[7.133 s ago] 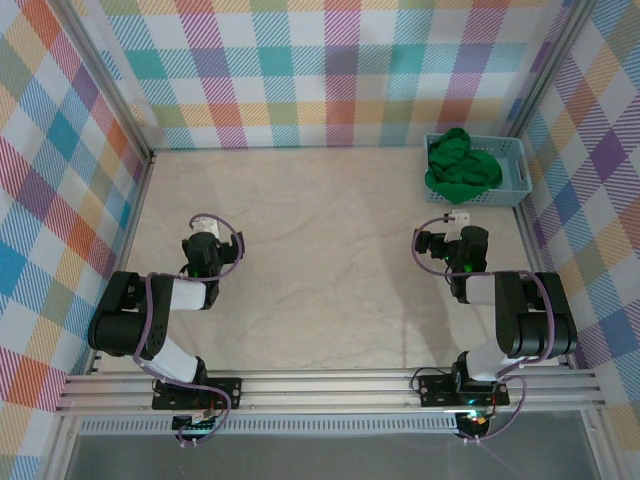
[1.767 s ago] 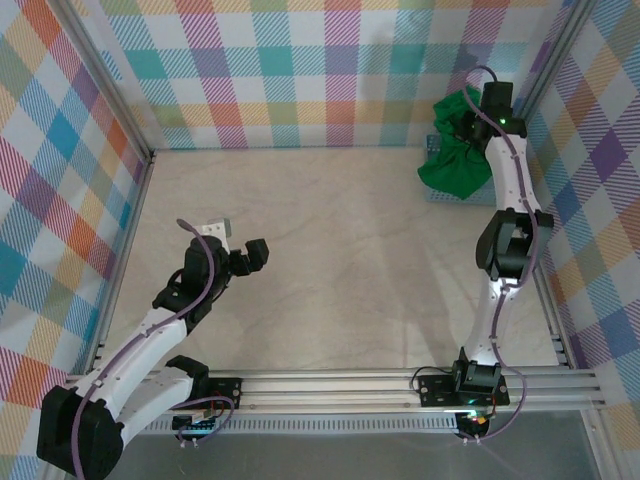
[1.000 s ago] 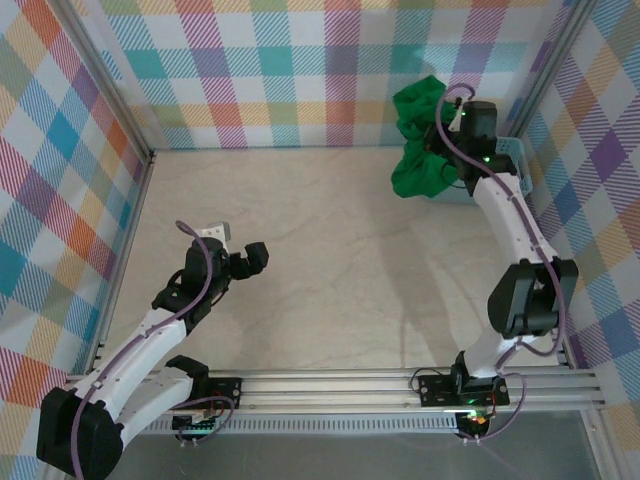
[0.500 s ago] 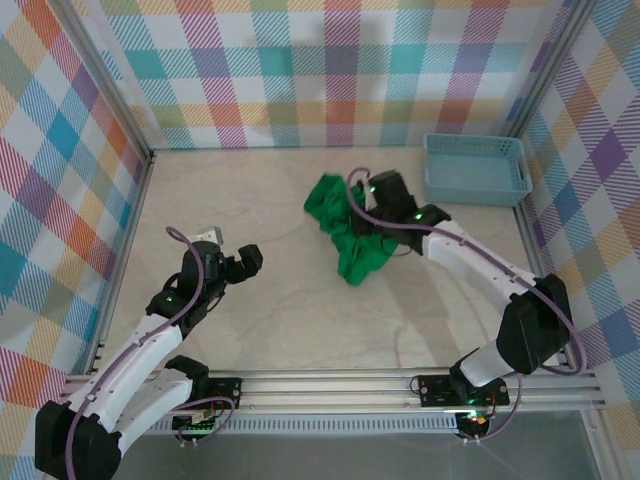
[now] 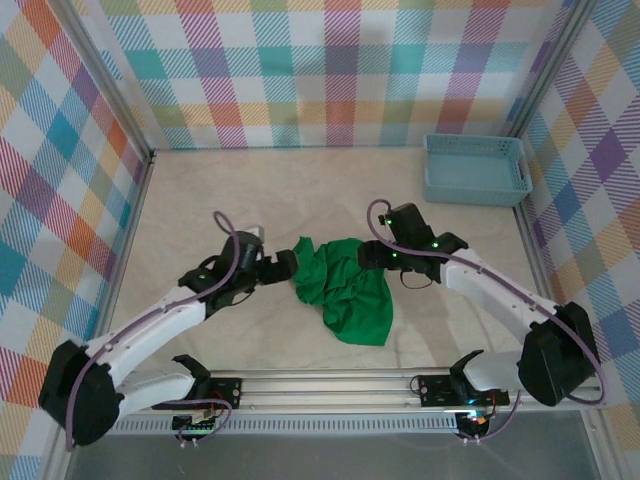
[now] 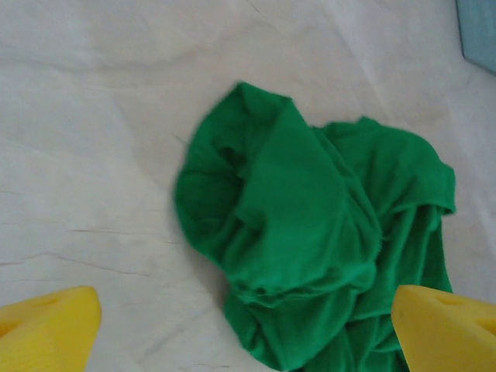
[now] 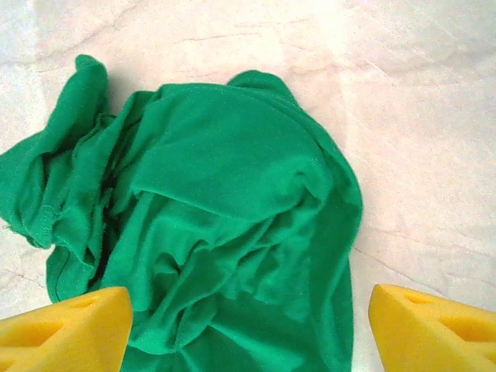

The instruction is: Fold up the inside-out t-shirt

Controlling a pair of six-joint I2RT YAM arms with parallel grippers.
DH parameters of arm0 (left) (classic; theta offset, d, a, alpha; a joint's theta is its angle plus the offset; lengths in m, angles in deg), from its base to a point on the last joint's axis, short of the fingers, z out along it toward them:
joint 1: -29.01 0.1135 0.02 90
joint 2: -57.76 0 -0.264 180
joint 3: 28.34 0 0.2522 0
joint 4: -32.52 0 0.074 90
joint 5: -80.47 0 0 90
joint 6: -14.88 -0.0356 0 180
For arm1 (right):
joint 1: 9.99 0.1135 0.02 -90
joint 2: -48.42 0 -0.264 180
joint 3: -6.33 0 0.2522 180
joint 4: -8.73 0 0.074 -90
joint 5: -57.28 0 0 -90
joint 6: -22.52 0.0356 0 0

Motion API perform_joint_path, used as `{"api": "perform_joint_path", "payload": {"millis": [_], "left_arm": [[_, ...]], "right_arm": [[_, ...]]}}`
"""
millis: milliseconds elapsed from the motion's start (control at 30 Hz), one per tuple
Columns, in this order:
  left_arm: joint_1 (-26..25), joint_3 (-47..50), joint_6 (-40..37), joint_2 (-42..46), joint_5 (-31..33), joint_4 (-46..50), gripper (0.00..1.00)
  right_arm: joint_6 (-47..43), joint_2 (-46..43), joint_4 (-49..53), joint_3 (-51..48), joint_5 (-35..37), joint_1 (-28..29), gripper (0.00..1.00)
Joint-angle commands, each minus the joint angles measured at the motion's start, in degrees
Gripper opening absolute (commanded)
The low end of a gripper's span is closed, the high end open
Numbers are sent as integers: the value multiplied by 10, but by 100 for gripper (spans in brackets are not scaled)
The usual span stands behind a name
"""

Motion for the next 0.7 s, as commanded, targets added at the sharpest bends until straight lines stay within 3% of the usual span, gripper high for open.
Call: {"api": "perform_joint_path", "payload": {"millis": [0, 100, 233, 467, 600, 667], "left_arm": [[-49, -34, 28, -67, 15, -39, 96], [-64, -45, 47, -127, 8, -74, 96], [-63, -73, 60, -206, -3, -90, 88], [-63, -115, 57, -278, -7, -78, 55], [-59, -120, 52, -279, 2, -60, 36], [-48, -116, 49, -272, 1, -54, 26]], "right_arm": [[42, 5, -10, -47, -40, 3, 80], [70, 22, -45, -67, -62, 3, 78], [94, 66, -76, -66, -74, 2, 78], [107, 177, -42, -30, 7, 1, 70], [102, 194, -46, -31, 13, 1, 52], [93, 193, -45, -29, 10, 1, 33]]}}
